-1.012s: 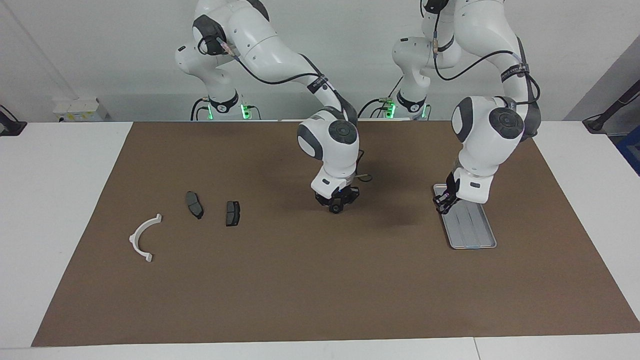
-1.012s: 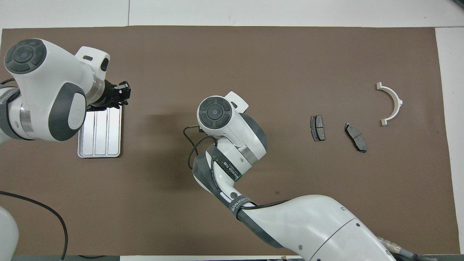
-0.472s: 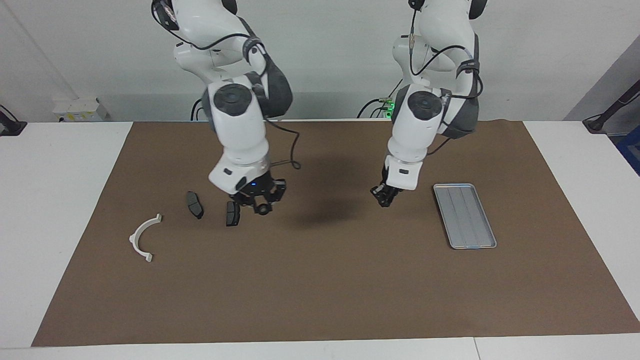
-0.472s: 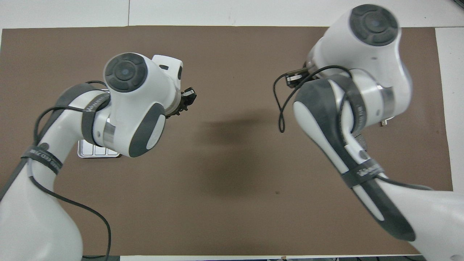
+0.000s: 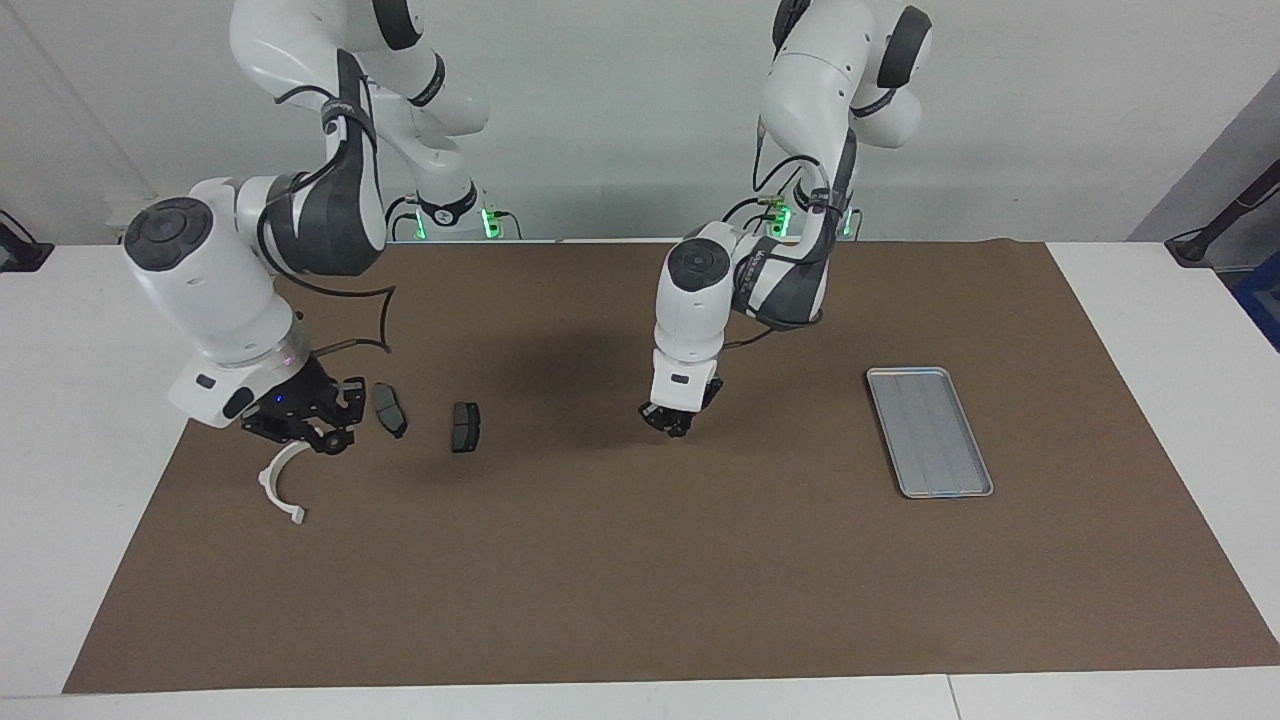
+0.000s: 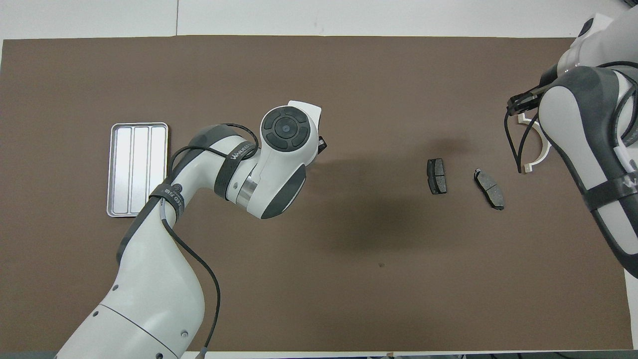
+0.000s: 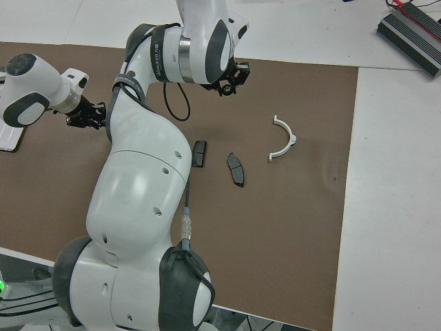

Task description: Place bearing gear from tray to pile

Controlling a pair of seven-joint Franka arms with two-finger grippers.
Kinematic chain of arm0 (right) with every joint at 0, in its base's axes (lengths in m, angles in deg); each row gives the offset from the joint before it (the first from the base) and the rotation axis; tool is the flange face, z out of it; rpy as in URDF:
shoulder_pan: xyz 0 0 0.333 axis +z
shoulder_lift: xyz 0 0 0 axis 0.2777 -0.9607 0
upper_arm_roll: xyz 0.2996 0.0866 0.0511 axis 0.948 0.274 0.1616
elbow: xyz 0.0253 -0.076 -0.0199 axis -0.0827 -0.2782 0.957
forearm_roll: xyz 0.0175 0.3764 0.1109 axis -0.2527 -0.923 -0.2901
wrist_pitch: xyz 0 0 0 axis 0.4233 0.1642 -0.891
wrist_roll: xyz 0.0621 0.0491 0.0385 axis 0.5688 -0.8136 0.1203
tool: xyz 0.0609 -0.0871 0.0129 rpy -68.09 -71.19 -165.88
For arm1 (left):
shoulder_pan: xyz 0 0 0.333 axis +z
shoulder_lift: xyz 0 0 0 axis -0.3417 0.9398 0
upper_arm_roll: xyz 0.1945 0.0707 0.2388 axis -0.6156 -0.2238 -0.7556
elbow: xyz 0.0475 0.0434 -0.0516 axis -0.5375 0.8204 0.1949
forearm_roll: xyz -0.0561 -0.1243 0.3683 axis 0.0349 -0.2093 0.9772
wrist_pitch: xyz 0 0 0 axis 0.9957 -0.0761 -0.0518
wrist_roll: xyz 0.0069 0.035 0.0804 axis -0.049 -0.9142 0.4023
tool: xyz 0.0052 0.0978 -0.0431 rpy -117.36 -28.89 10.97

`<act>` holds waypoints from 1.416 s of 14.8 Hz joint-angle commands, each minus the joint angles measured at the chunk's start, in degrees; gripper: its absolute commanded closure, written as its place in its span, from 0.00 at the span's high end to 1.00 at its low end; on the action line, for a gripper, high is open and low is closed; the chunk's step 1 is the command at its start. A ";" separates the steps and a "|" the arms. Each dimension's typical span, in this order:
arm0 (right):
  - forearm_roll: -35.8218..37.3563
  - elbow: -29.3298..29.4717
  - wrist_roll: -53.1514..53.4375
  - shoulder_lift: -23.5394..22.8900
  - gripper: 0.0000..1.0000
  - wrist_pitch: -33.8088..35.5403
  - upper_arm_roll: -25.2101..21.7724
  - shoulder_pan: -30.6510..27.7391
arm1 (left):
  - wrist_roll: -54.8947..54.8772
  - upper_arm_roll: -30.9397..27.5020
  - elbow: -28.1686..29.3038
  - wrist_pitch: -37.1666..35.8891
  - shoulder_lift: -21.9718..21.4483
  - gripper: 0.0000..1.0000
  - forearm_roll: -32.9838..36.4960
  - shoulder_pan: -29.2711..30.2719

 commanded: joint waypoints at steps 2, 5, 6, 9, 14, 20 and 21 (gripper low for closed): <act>0.13 -8.59 -2.17 0.75 0.00 -8.22 0.75 -1.62 | 0.85 -0.82 -2.03 0.29 2.64 0.00 1.25 -0.44; 0.21 -12.82 -2.34 0.14 0.00 -14.02 0.66 -2.06 | 1.02 -0.82 -1.24 0.73 2.64 0.00 1.34 -0.44; 0.13 -14.22 -2.43 -0.13 0.00 -15.95 0.66 -2.06 | 1.02 -0.82 -1.06 1.34 2.64 0.00 1.34 -0.35; 0.21 -15.90 -2.61 -1.70 0.00 -19.83 0.66 -2.41 | 2.17 -0.82 0.34 3.97 2.64 0.00 1.42 -0.26; 0.13 -15.90 -3.57 -4.34 0.00 -21.07 0.66 -3.20 | 2.25 -0.82 1.22 5.30 2.73 0.00 1.69 -0.18; 0.13 -16.17 -3.49 -5.75 0.00 -23.00 0.66 -3.21 | 2.60 -1.34 0.96 4.69 2.55 1.00 1.69 -0.35; 0.13 -16.08 -3.31 -5.75 0.00 -22.48 0.66 -3.20 | 2.69 -1.96 0.61 3.64 2.46 1.00 1.69 -0.53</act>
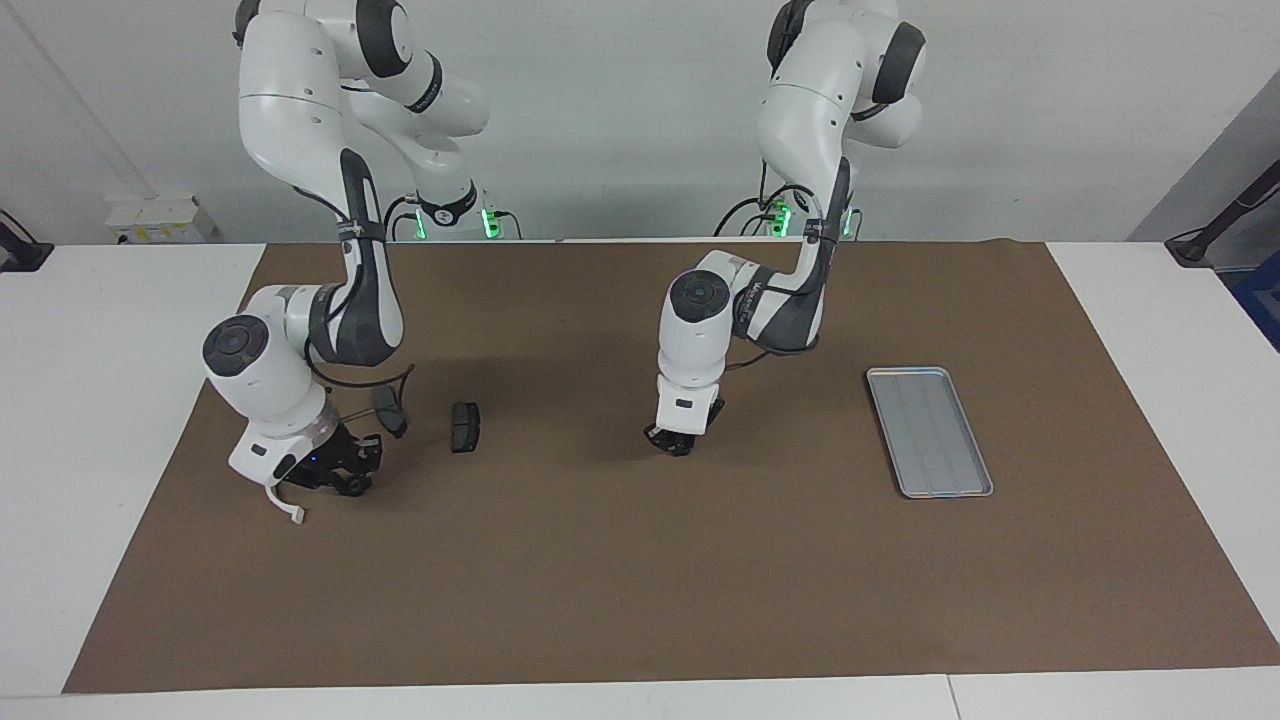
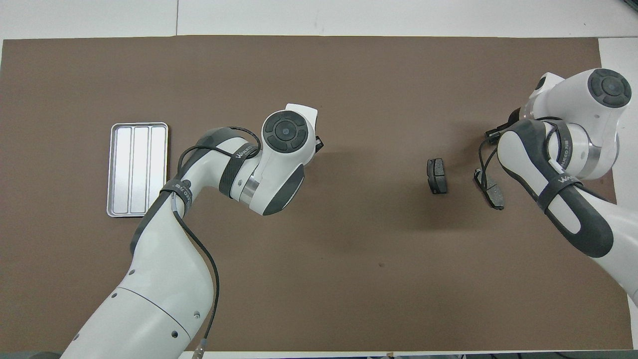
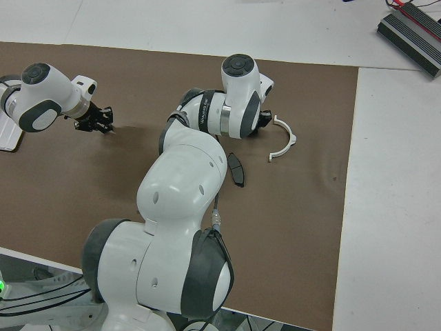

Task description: Place bearing gear from tray to pile

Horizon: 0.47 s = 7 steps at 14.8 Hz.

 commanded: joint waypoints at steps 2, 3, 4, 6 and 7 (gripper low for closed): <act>0.02 -0.60 -1.05 0.66 0.00 0.03 0.67 -0.83 | 1.21 -1.87 0.06 -3.25 -3.96 1.00 1.68 0.41; 0.02 -0.51 -0.96 1.19 0.00 0.73 0.67 -0.83 | 0.95 -2.22 0.07 -6.05 -6.78 1.00 1.77 0.94; 0.02 -0.07 -0.96 2.06 0.36 2.65 0.58 -0.66 | 0.59 -3.09 0.07 -8.69 -9.33 1.00 1.86 2.43; 0.02 1.59 -0.08 5.22 1.00 8.44 0.67 -0.31 | -2.64 -3.19 0.68 -13.70 -15.48 1.00 1.86 6.20; 0.02 2.99 0.18 6.54 1.00 11.17 0.67 0.13 | -5.44 -3.10 0.59 -16.77 -18.55 1.00 1.86 8.49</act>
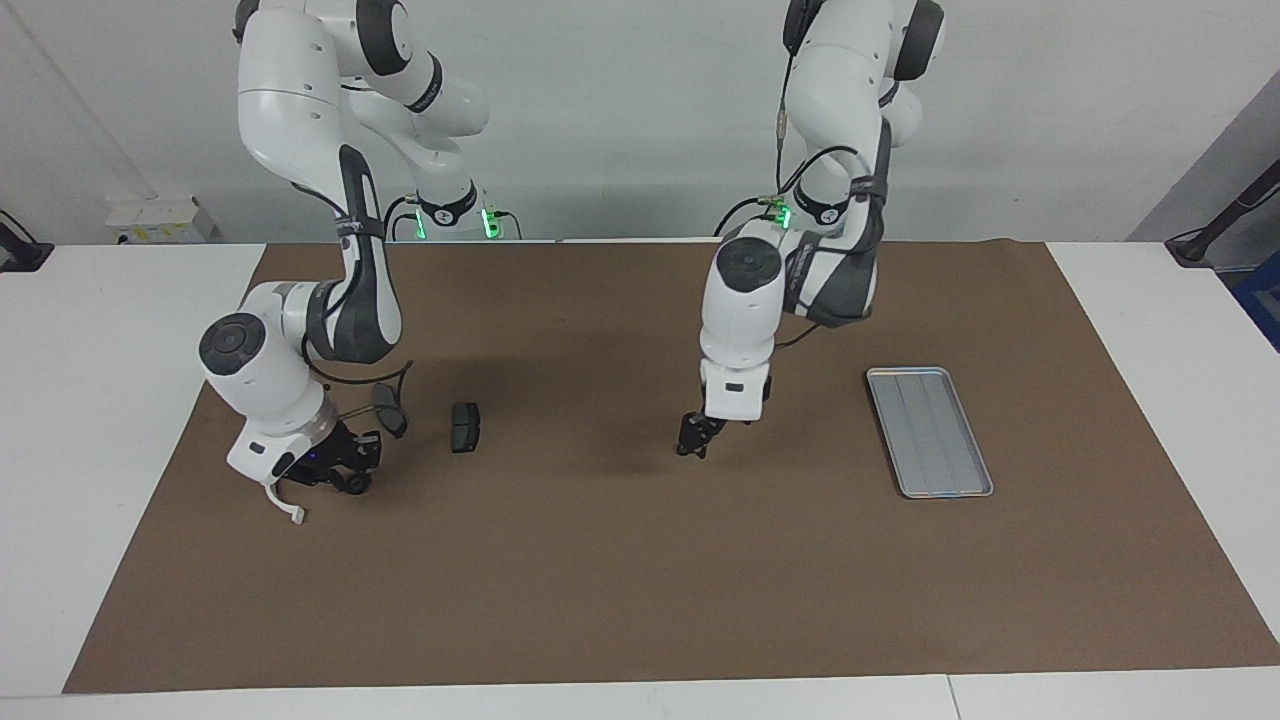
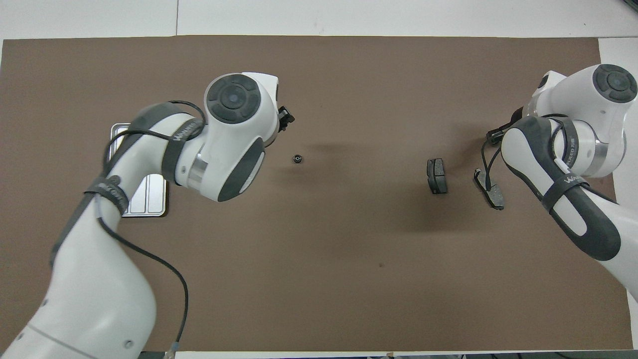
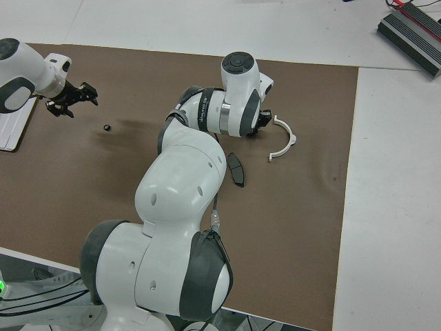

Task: Place bearing gear from tray to pile
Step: 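Release the bearing beside the white arc while the left gripper returns to rest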

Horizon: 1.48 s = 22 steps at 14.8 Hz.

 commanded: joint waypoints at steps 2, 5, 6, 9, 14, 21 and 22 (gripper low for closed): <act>0.11 3.54 2.55 5.45 1.00 8.26 0.98 0.84 | -10.97 0.43 2.59 -11.93 -13.42 1.00 0.97 9.18; -0.42 12.40 9.02 3.98 1.00 15.54 1.07 5.84 | -26.96 0.52 2.85 -19.93 -21.07 1.00 0.18 17.53; 0.02 15.65 14.28 2.75 0.98 17.74 1.07 8.38 | -31.45 0.43 2.94 -23.79 -22.66 1.00 0.17 19.03; 1.07 20.34 28.96 1.16 0.90 22.94 0.72 18.30 | -42.63 0.26 2.85 -29.44 -25.40 1.00 0.26 22.20; 2.75 22.89 47.53 -1.56 0.90 22.42 0.90 30.62 | -48.36 5.51 2.76 -30.78 -26.02 1.00 0.26 30.02; 3.36 24.74 59.24 -11.58 0.89 11.79 0.81 40.48 | -52.68 7.11 3.91 -23.48 -24.35 1.00 -1.76 34.25; 3.62 24.74 59.33 -12.37 0.89 11.00 0.89 40.57 | -52.68 7.11 3.04 -25.04 -24.09 1.00 -1.76 34.34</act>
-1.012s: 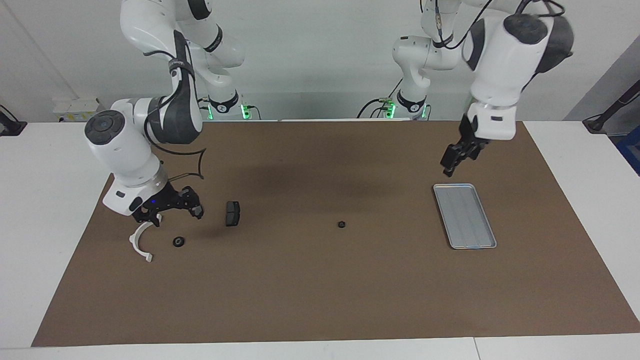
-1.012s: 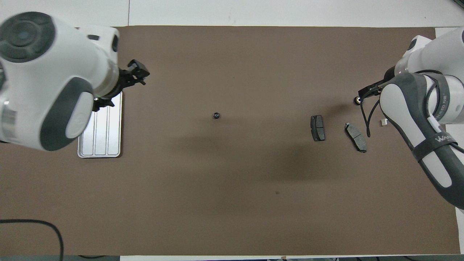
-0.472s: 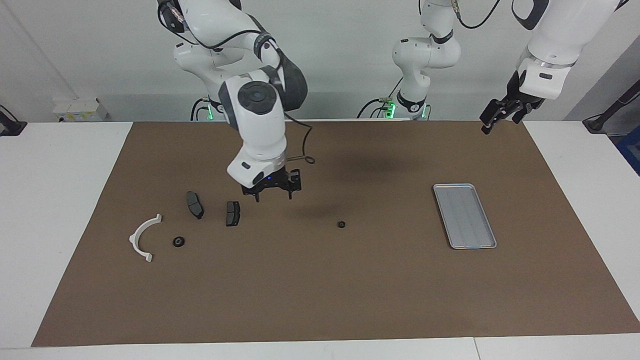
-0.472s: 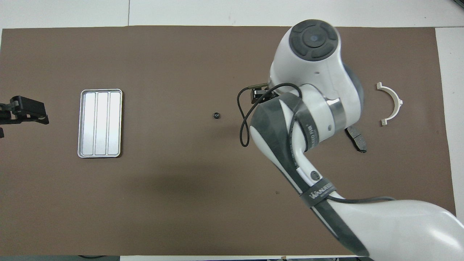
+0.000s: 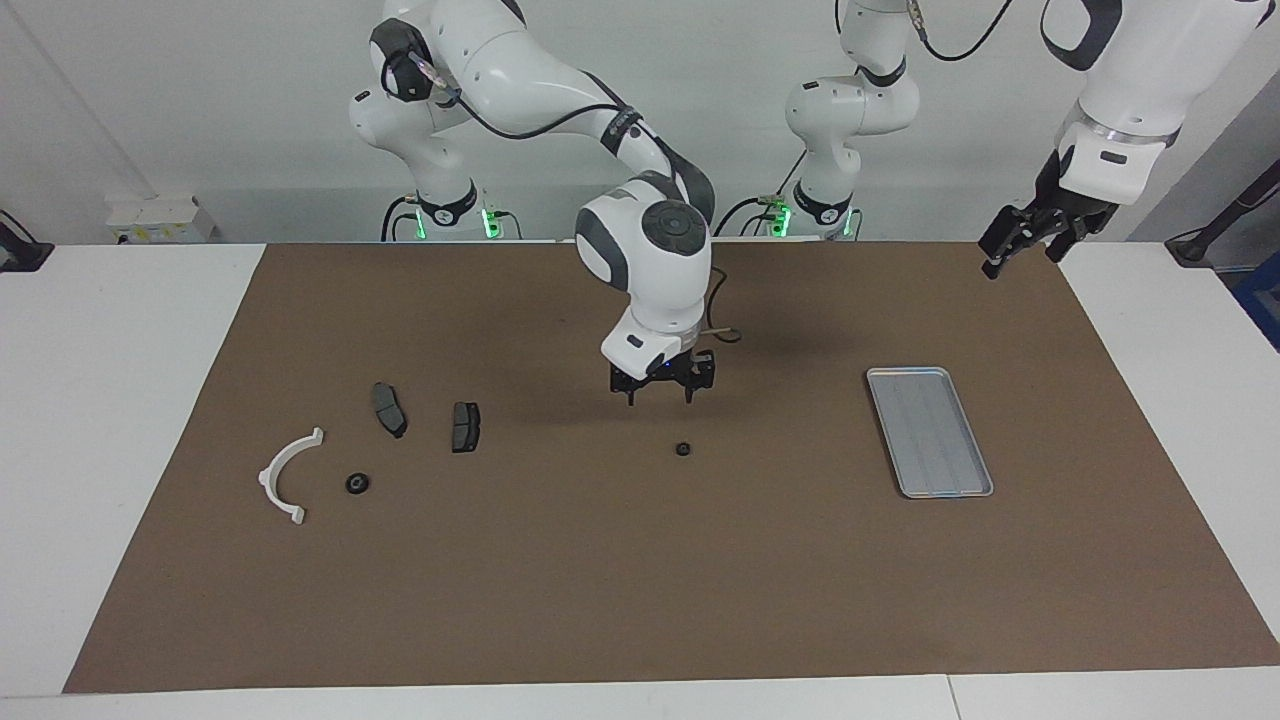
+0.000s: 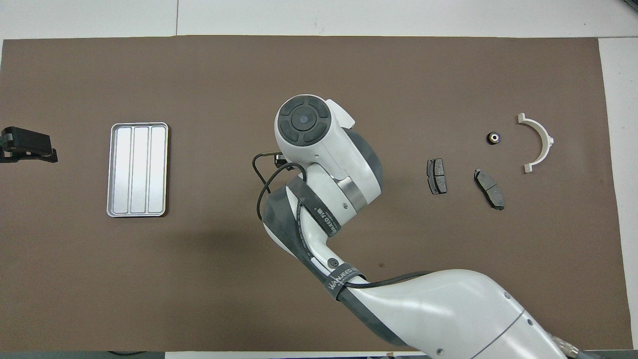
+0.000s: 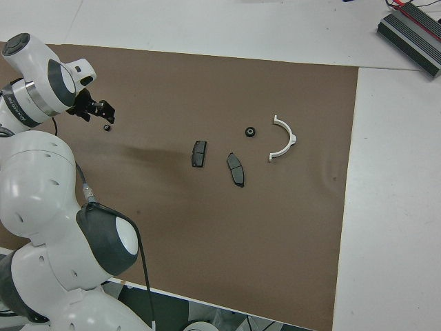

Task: Place bearing gear from tray to pile
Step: 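Grasp the second bearing at the table center with the right gripper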

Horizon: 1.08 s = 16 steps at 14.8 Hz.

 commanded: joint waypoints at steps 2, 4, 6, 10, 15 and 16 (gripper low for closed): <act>1.12 2.46 1.04 -3.29 0.89 -2.58 -0.07 0.07 | -1.10 1.02 -0.99 -2.37 0.38 1.00 -0.72 1.08; 1.12 2.38 1.04 -4.35 0.88 -4.51 -0.07 0.51 | -1.28 1.02 -0.55 -3.08 -0.32 1.00 -0.72 1.08; 1.03 2.20 1.04 -5.14 0.88 -6.10 -0.07 0.86 | -1.36 0.93 -0.29 -2.21 -0.23 1.00 -0.72 1.08; 1.12 2.38 0.95 -6.98 0.87 -8.21 -0.07 0.95 | -1.72 0.93 0.41 -2.02 -0.50 1.00 -0.81 1.08; 2.09 2.38 0.95 -8.83 0.86 -10.85 -0.07 0.95 | -2.24 1.19 -2.03 -3.43 1.08 1.00 -0.54 1.17; 2.09 2.46 0.95 -8.84 0.86 -10.85 0.02 0.86 | -2.24 1.28 -2.22 -3.34 1.35 1.00 -0.46 0.91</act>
